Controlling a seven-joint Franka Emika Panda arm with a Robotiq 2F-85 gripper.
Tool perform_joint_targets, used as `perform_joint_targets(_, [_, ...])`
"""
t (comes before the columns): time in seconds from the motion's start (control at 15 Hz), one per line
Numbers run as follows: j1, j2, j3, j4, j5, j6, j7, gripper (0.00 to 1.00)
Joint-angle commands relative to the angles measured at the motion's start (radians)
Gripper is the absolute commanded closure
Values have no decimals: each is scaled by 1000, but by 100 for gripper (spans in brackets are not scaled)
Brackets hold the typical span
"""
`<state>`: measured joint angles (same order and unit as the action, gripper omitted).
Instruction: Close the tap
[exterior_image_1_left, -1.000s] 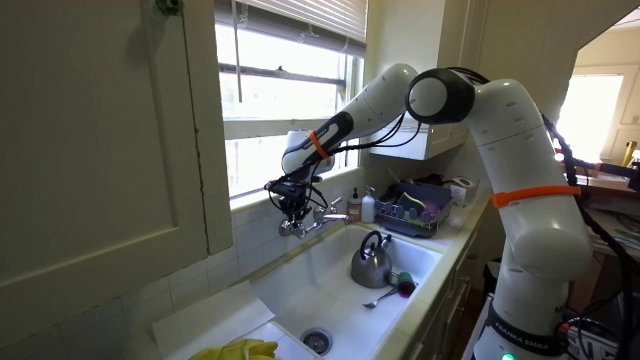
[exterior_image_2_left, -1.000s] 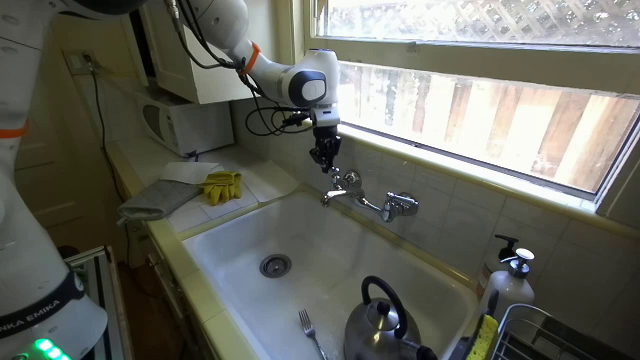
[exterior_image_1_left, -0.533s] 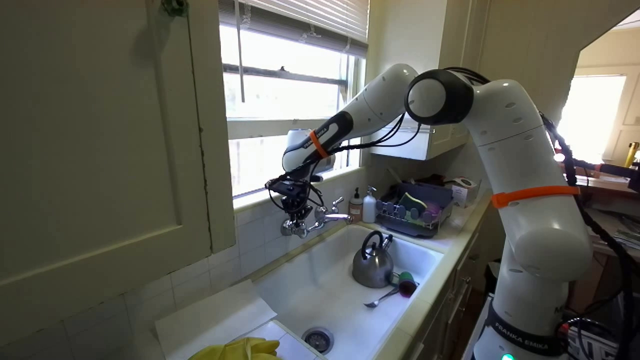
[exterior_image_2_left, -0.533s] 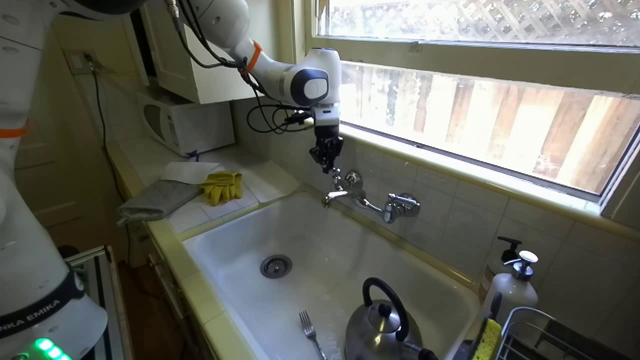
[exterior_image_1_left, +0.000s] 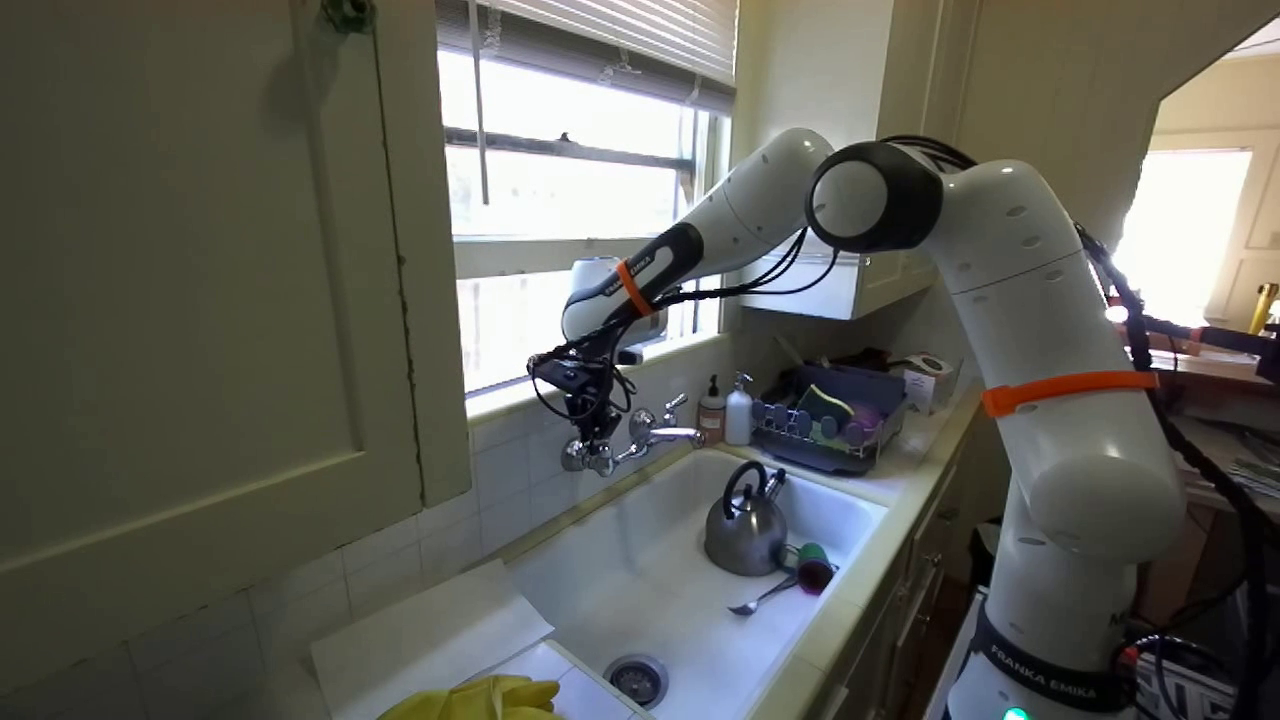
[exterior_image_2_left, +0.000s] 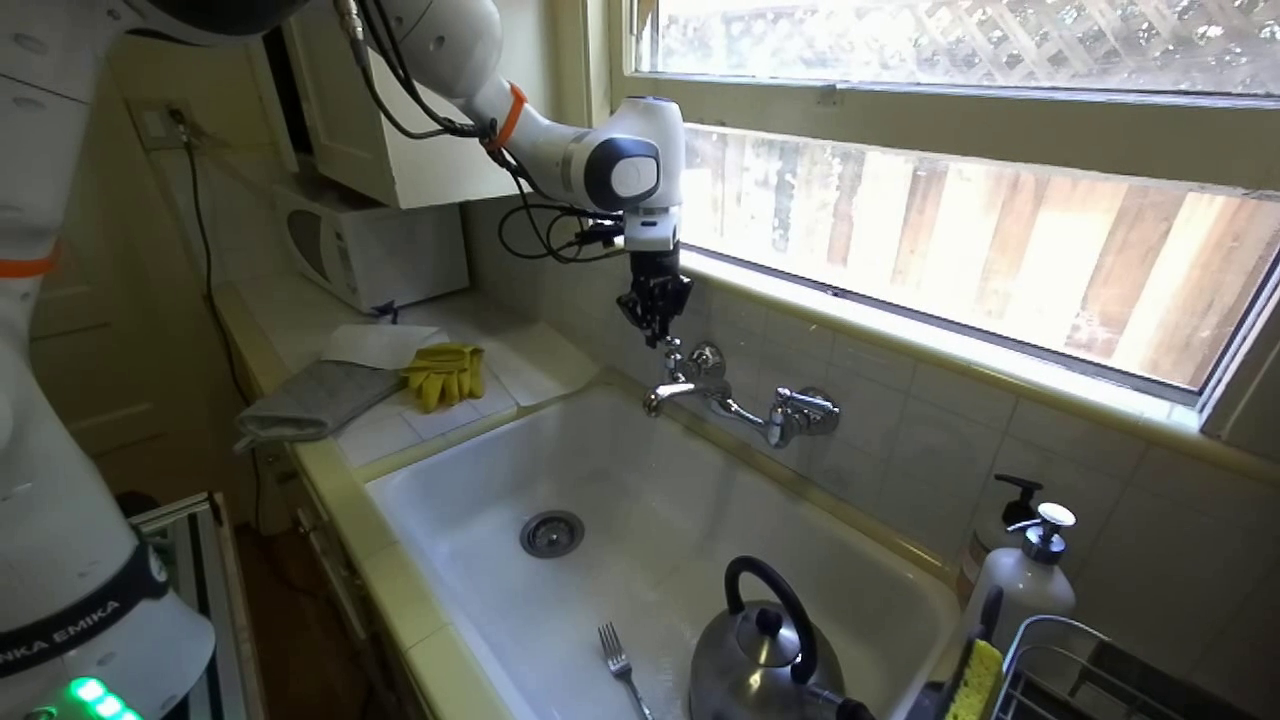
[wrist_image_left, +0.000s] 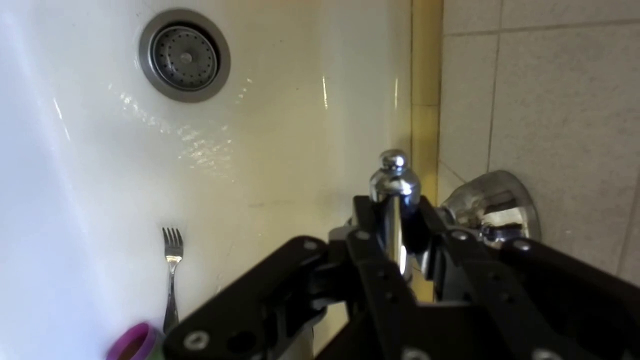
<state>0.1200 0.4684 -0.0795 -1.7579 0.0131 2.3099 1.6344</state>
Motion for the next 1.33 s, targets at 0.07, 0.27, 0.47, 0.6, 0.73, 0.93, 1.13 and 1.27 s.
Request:
perform_joint_targets(0.07, [3,21,-1,30,16,3,50,94])
perform_joint_targets(0.27, [5,34,-9,48,22,-8,96,94])
perform_joint_targets(0.47, [5,45,-12,63,25,-9,166,94])
perform_joint_targets(0.6, [3,43,-8,59,21,-3,180,94])
perform_joint_targets(0.73, [2,41,-6,55,18,2,178,94])
perform_joint_targets(0.93, [3,35,-7,46,9,12,168,94])
perform_joint_targets(1.13, [4,33,-8,44,6,13,169,94])
perform_joint_targets(1.27, [5,29,-8,39,3,14,167,94])
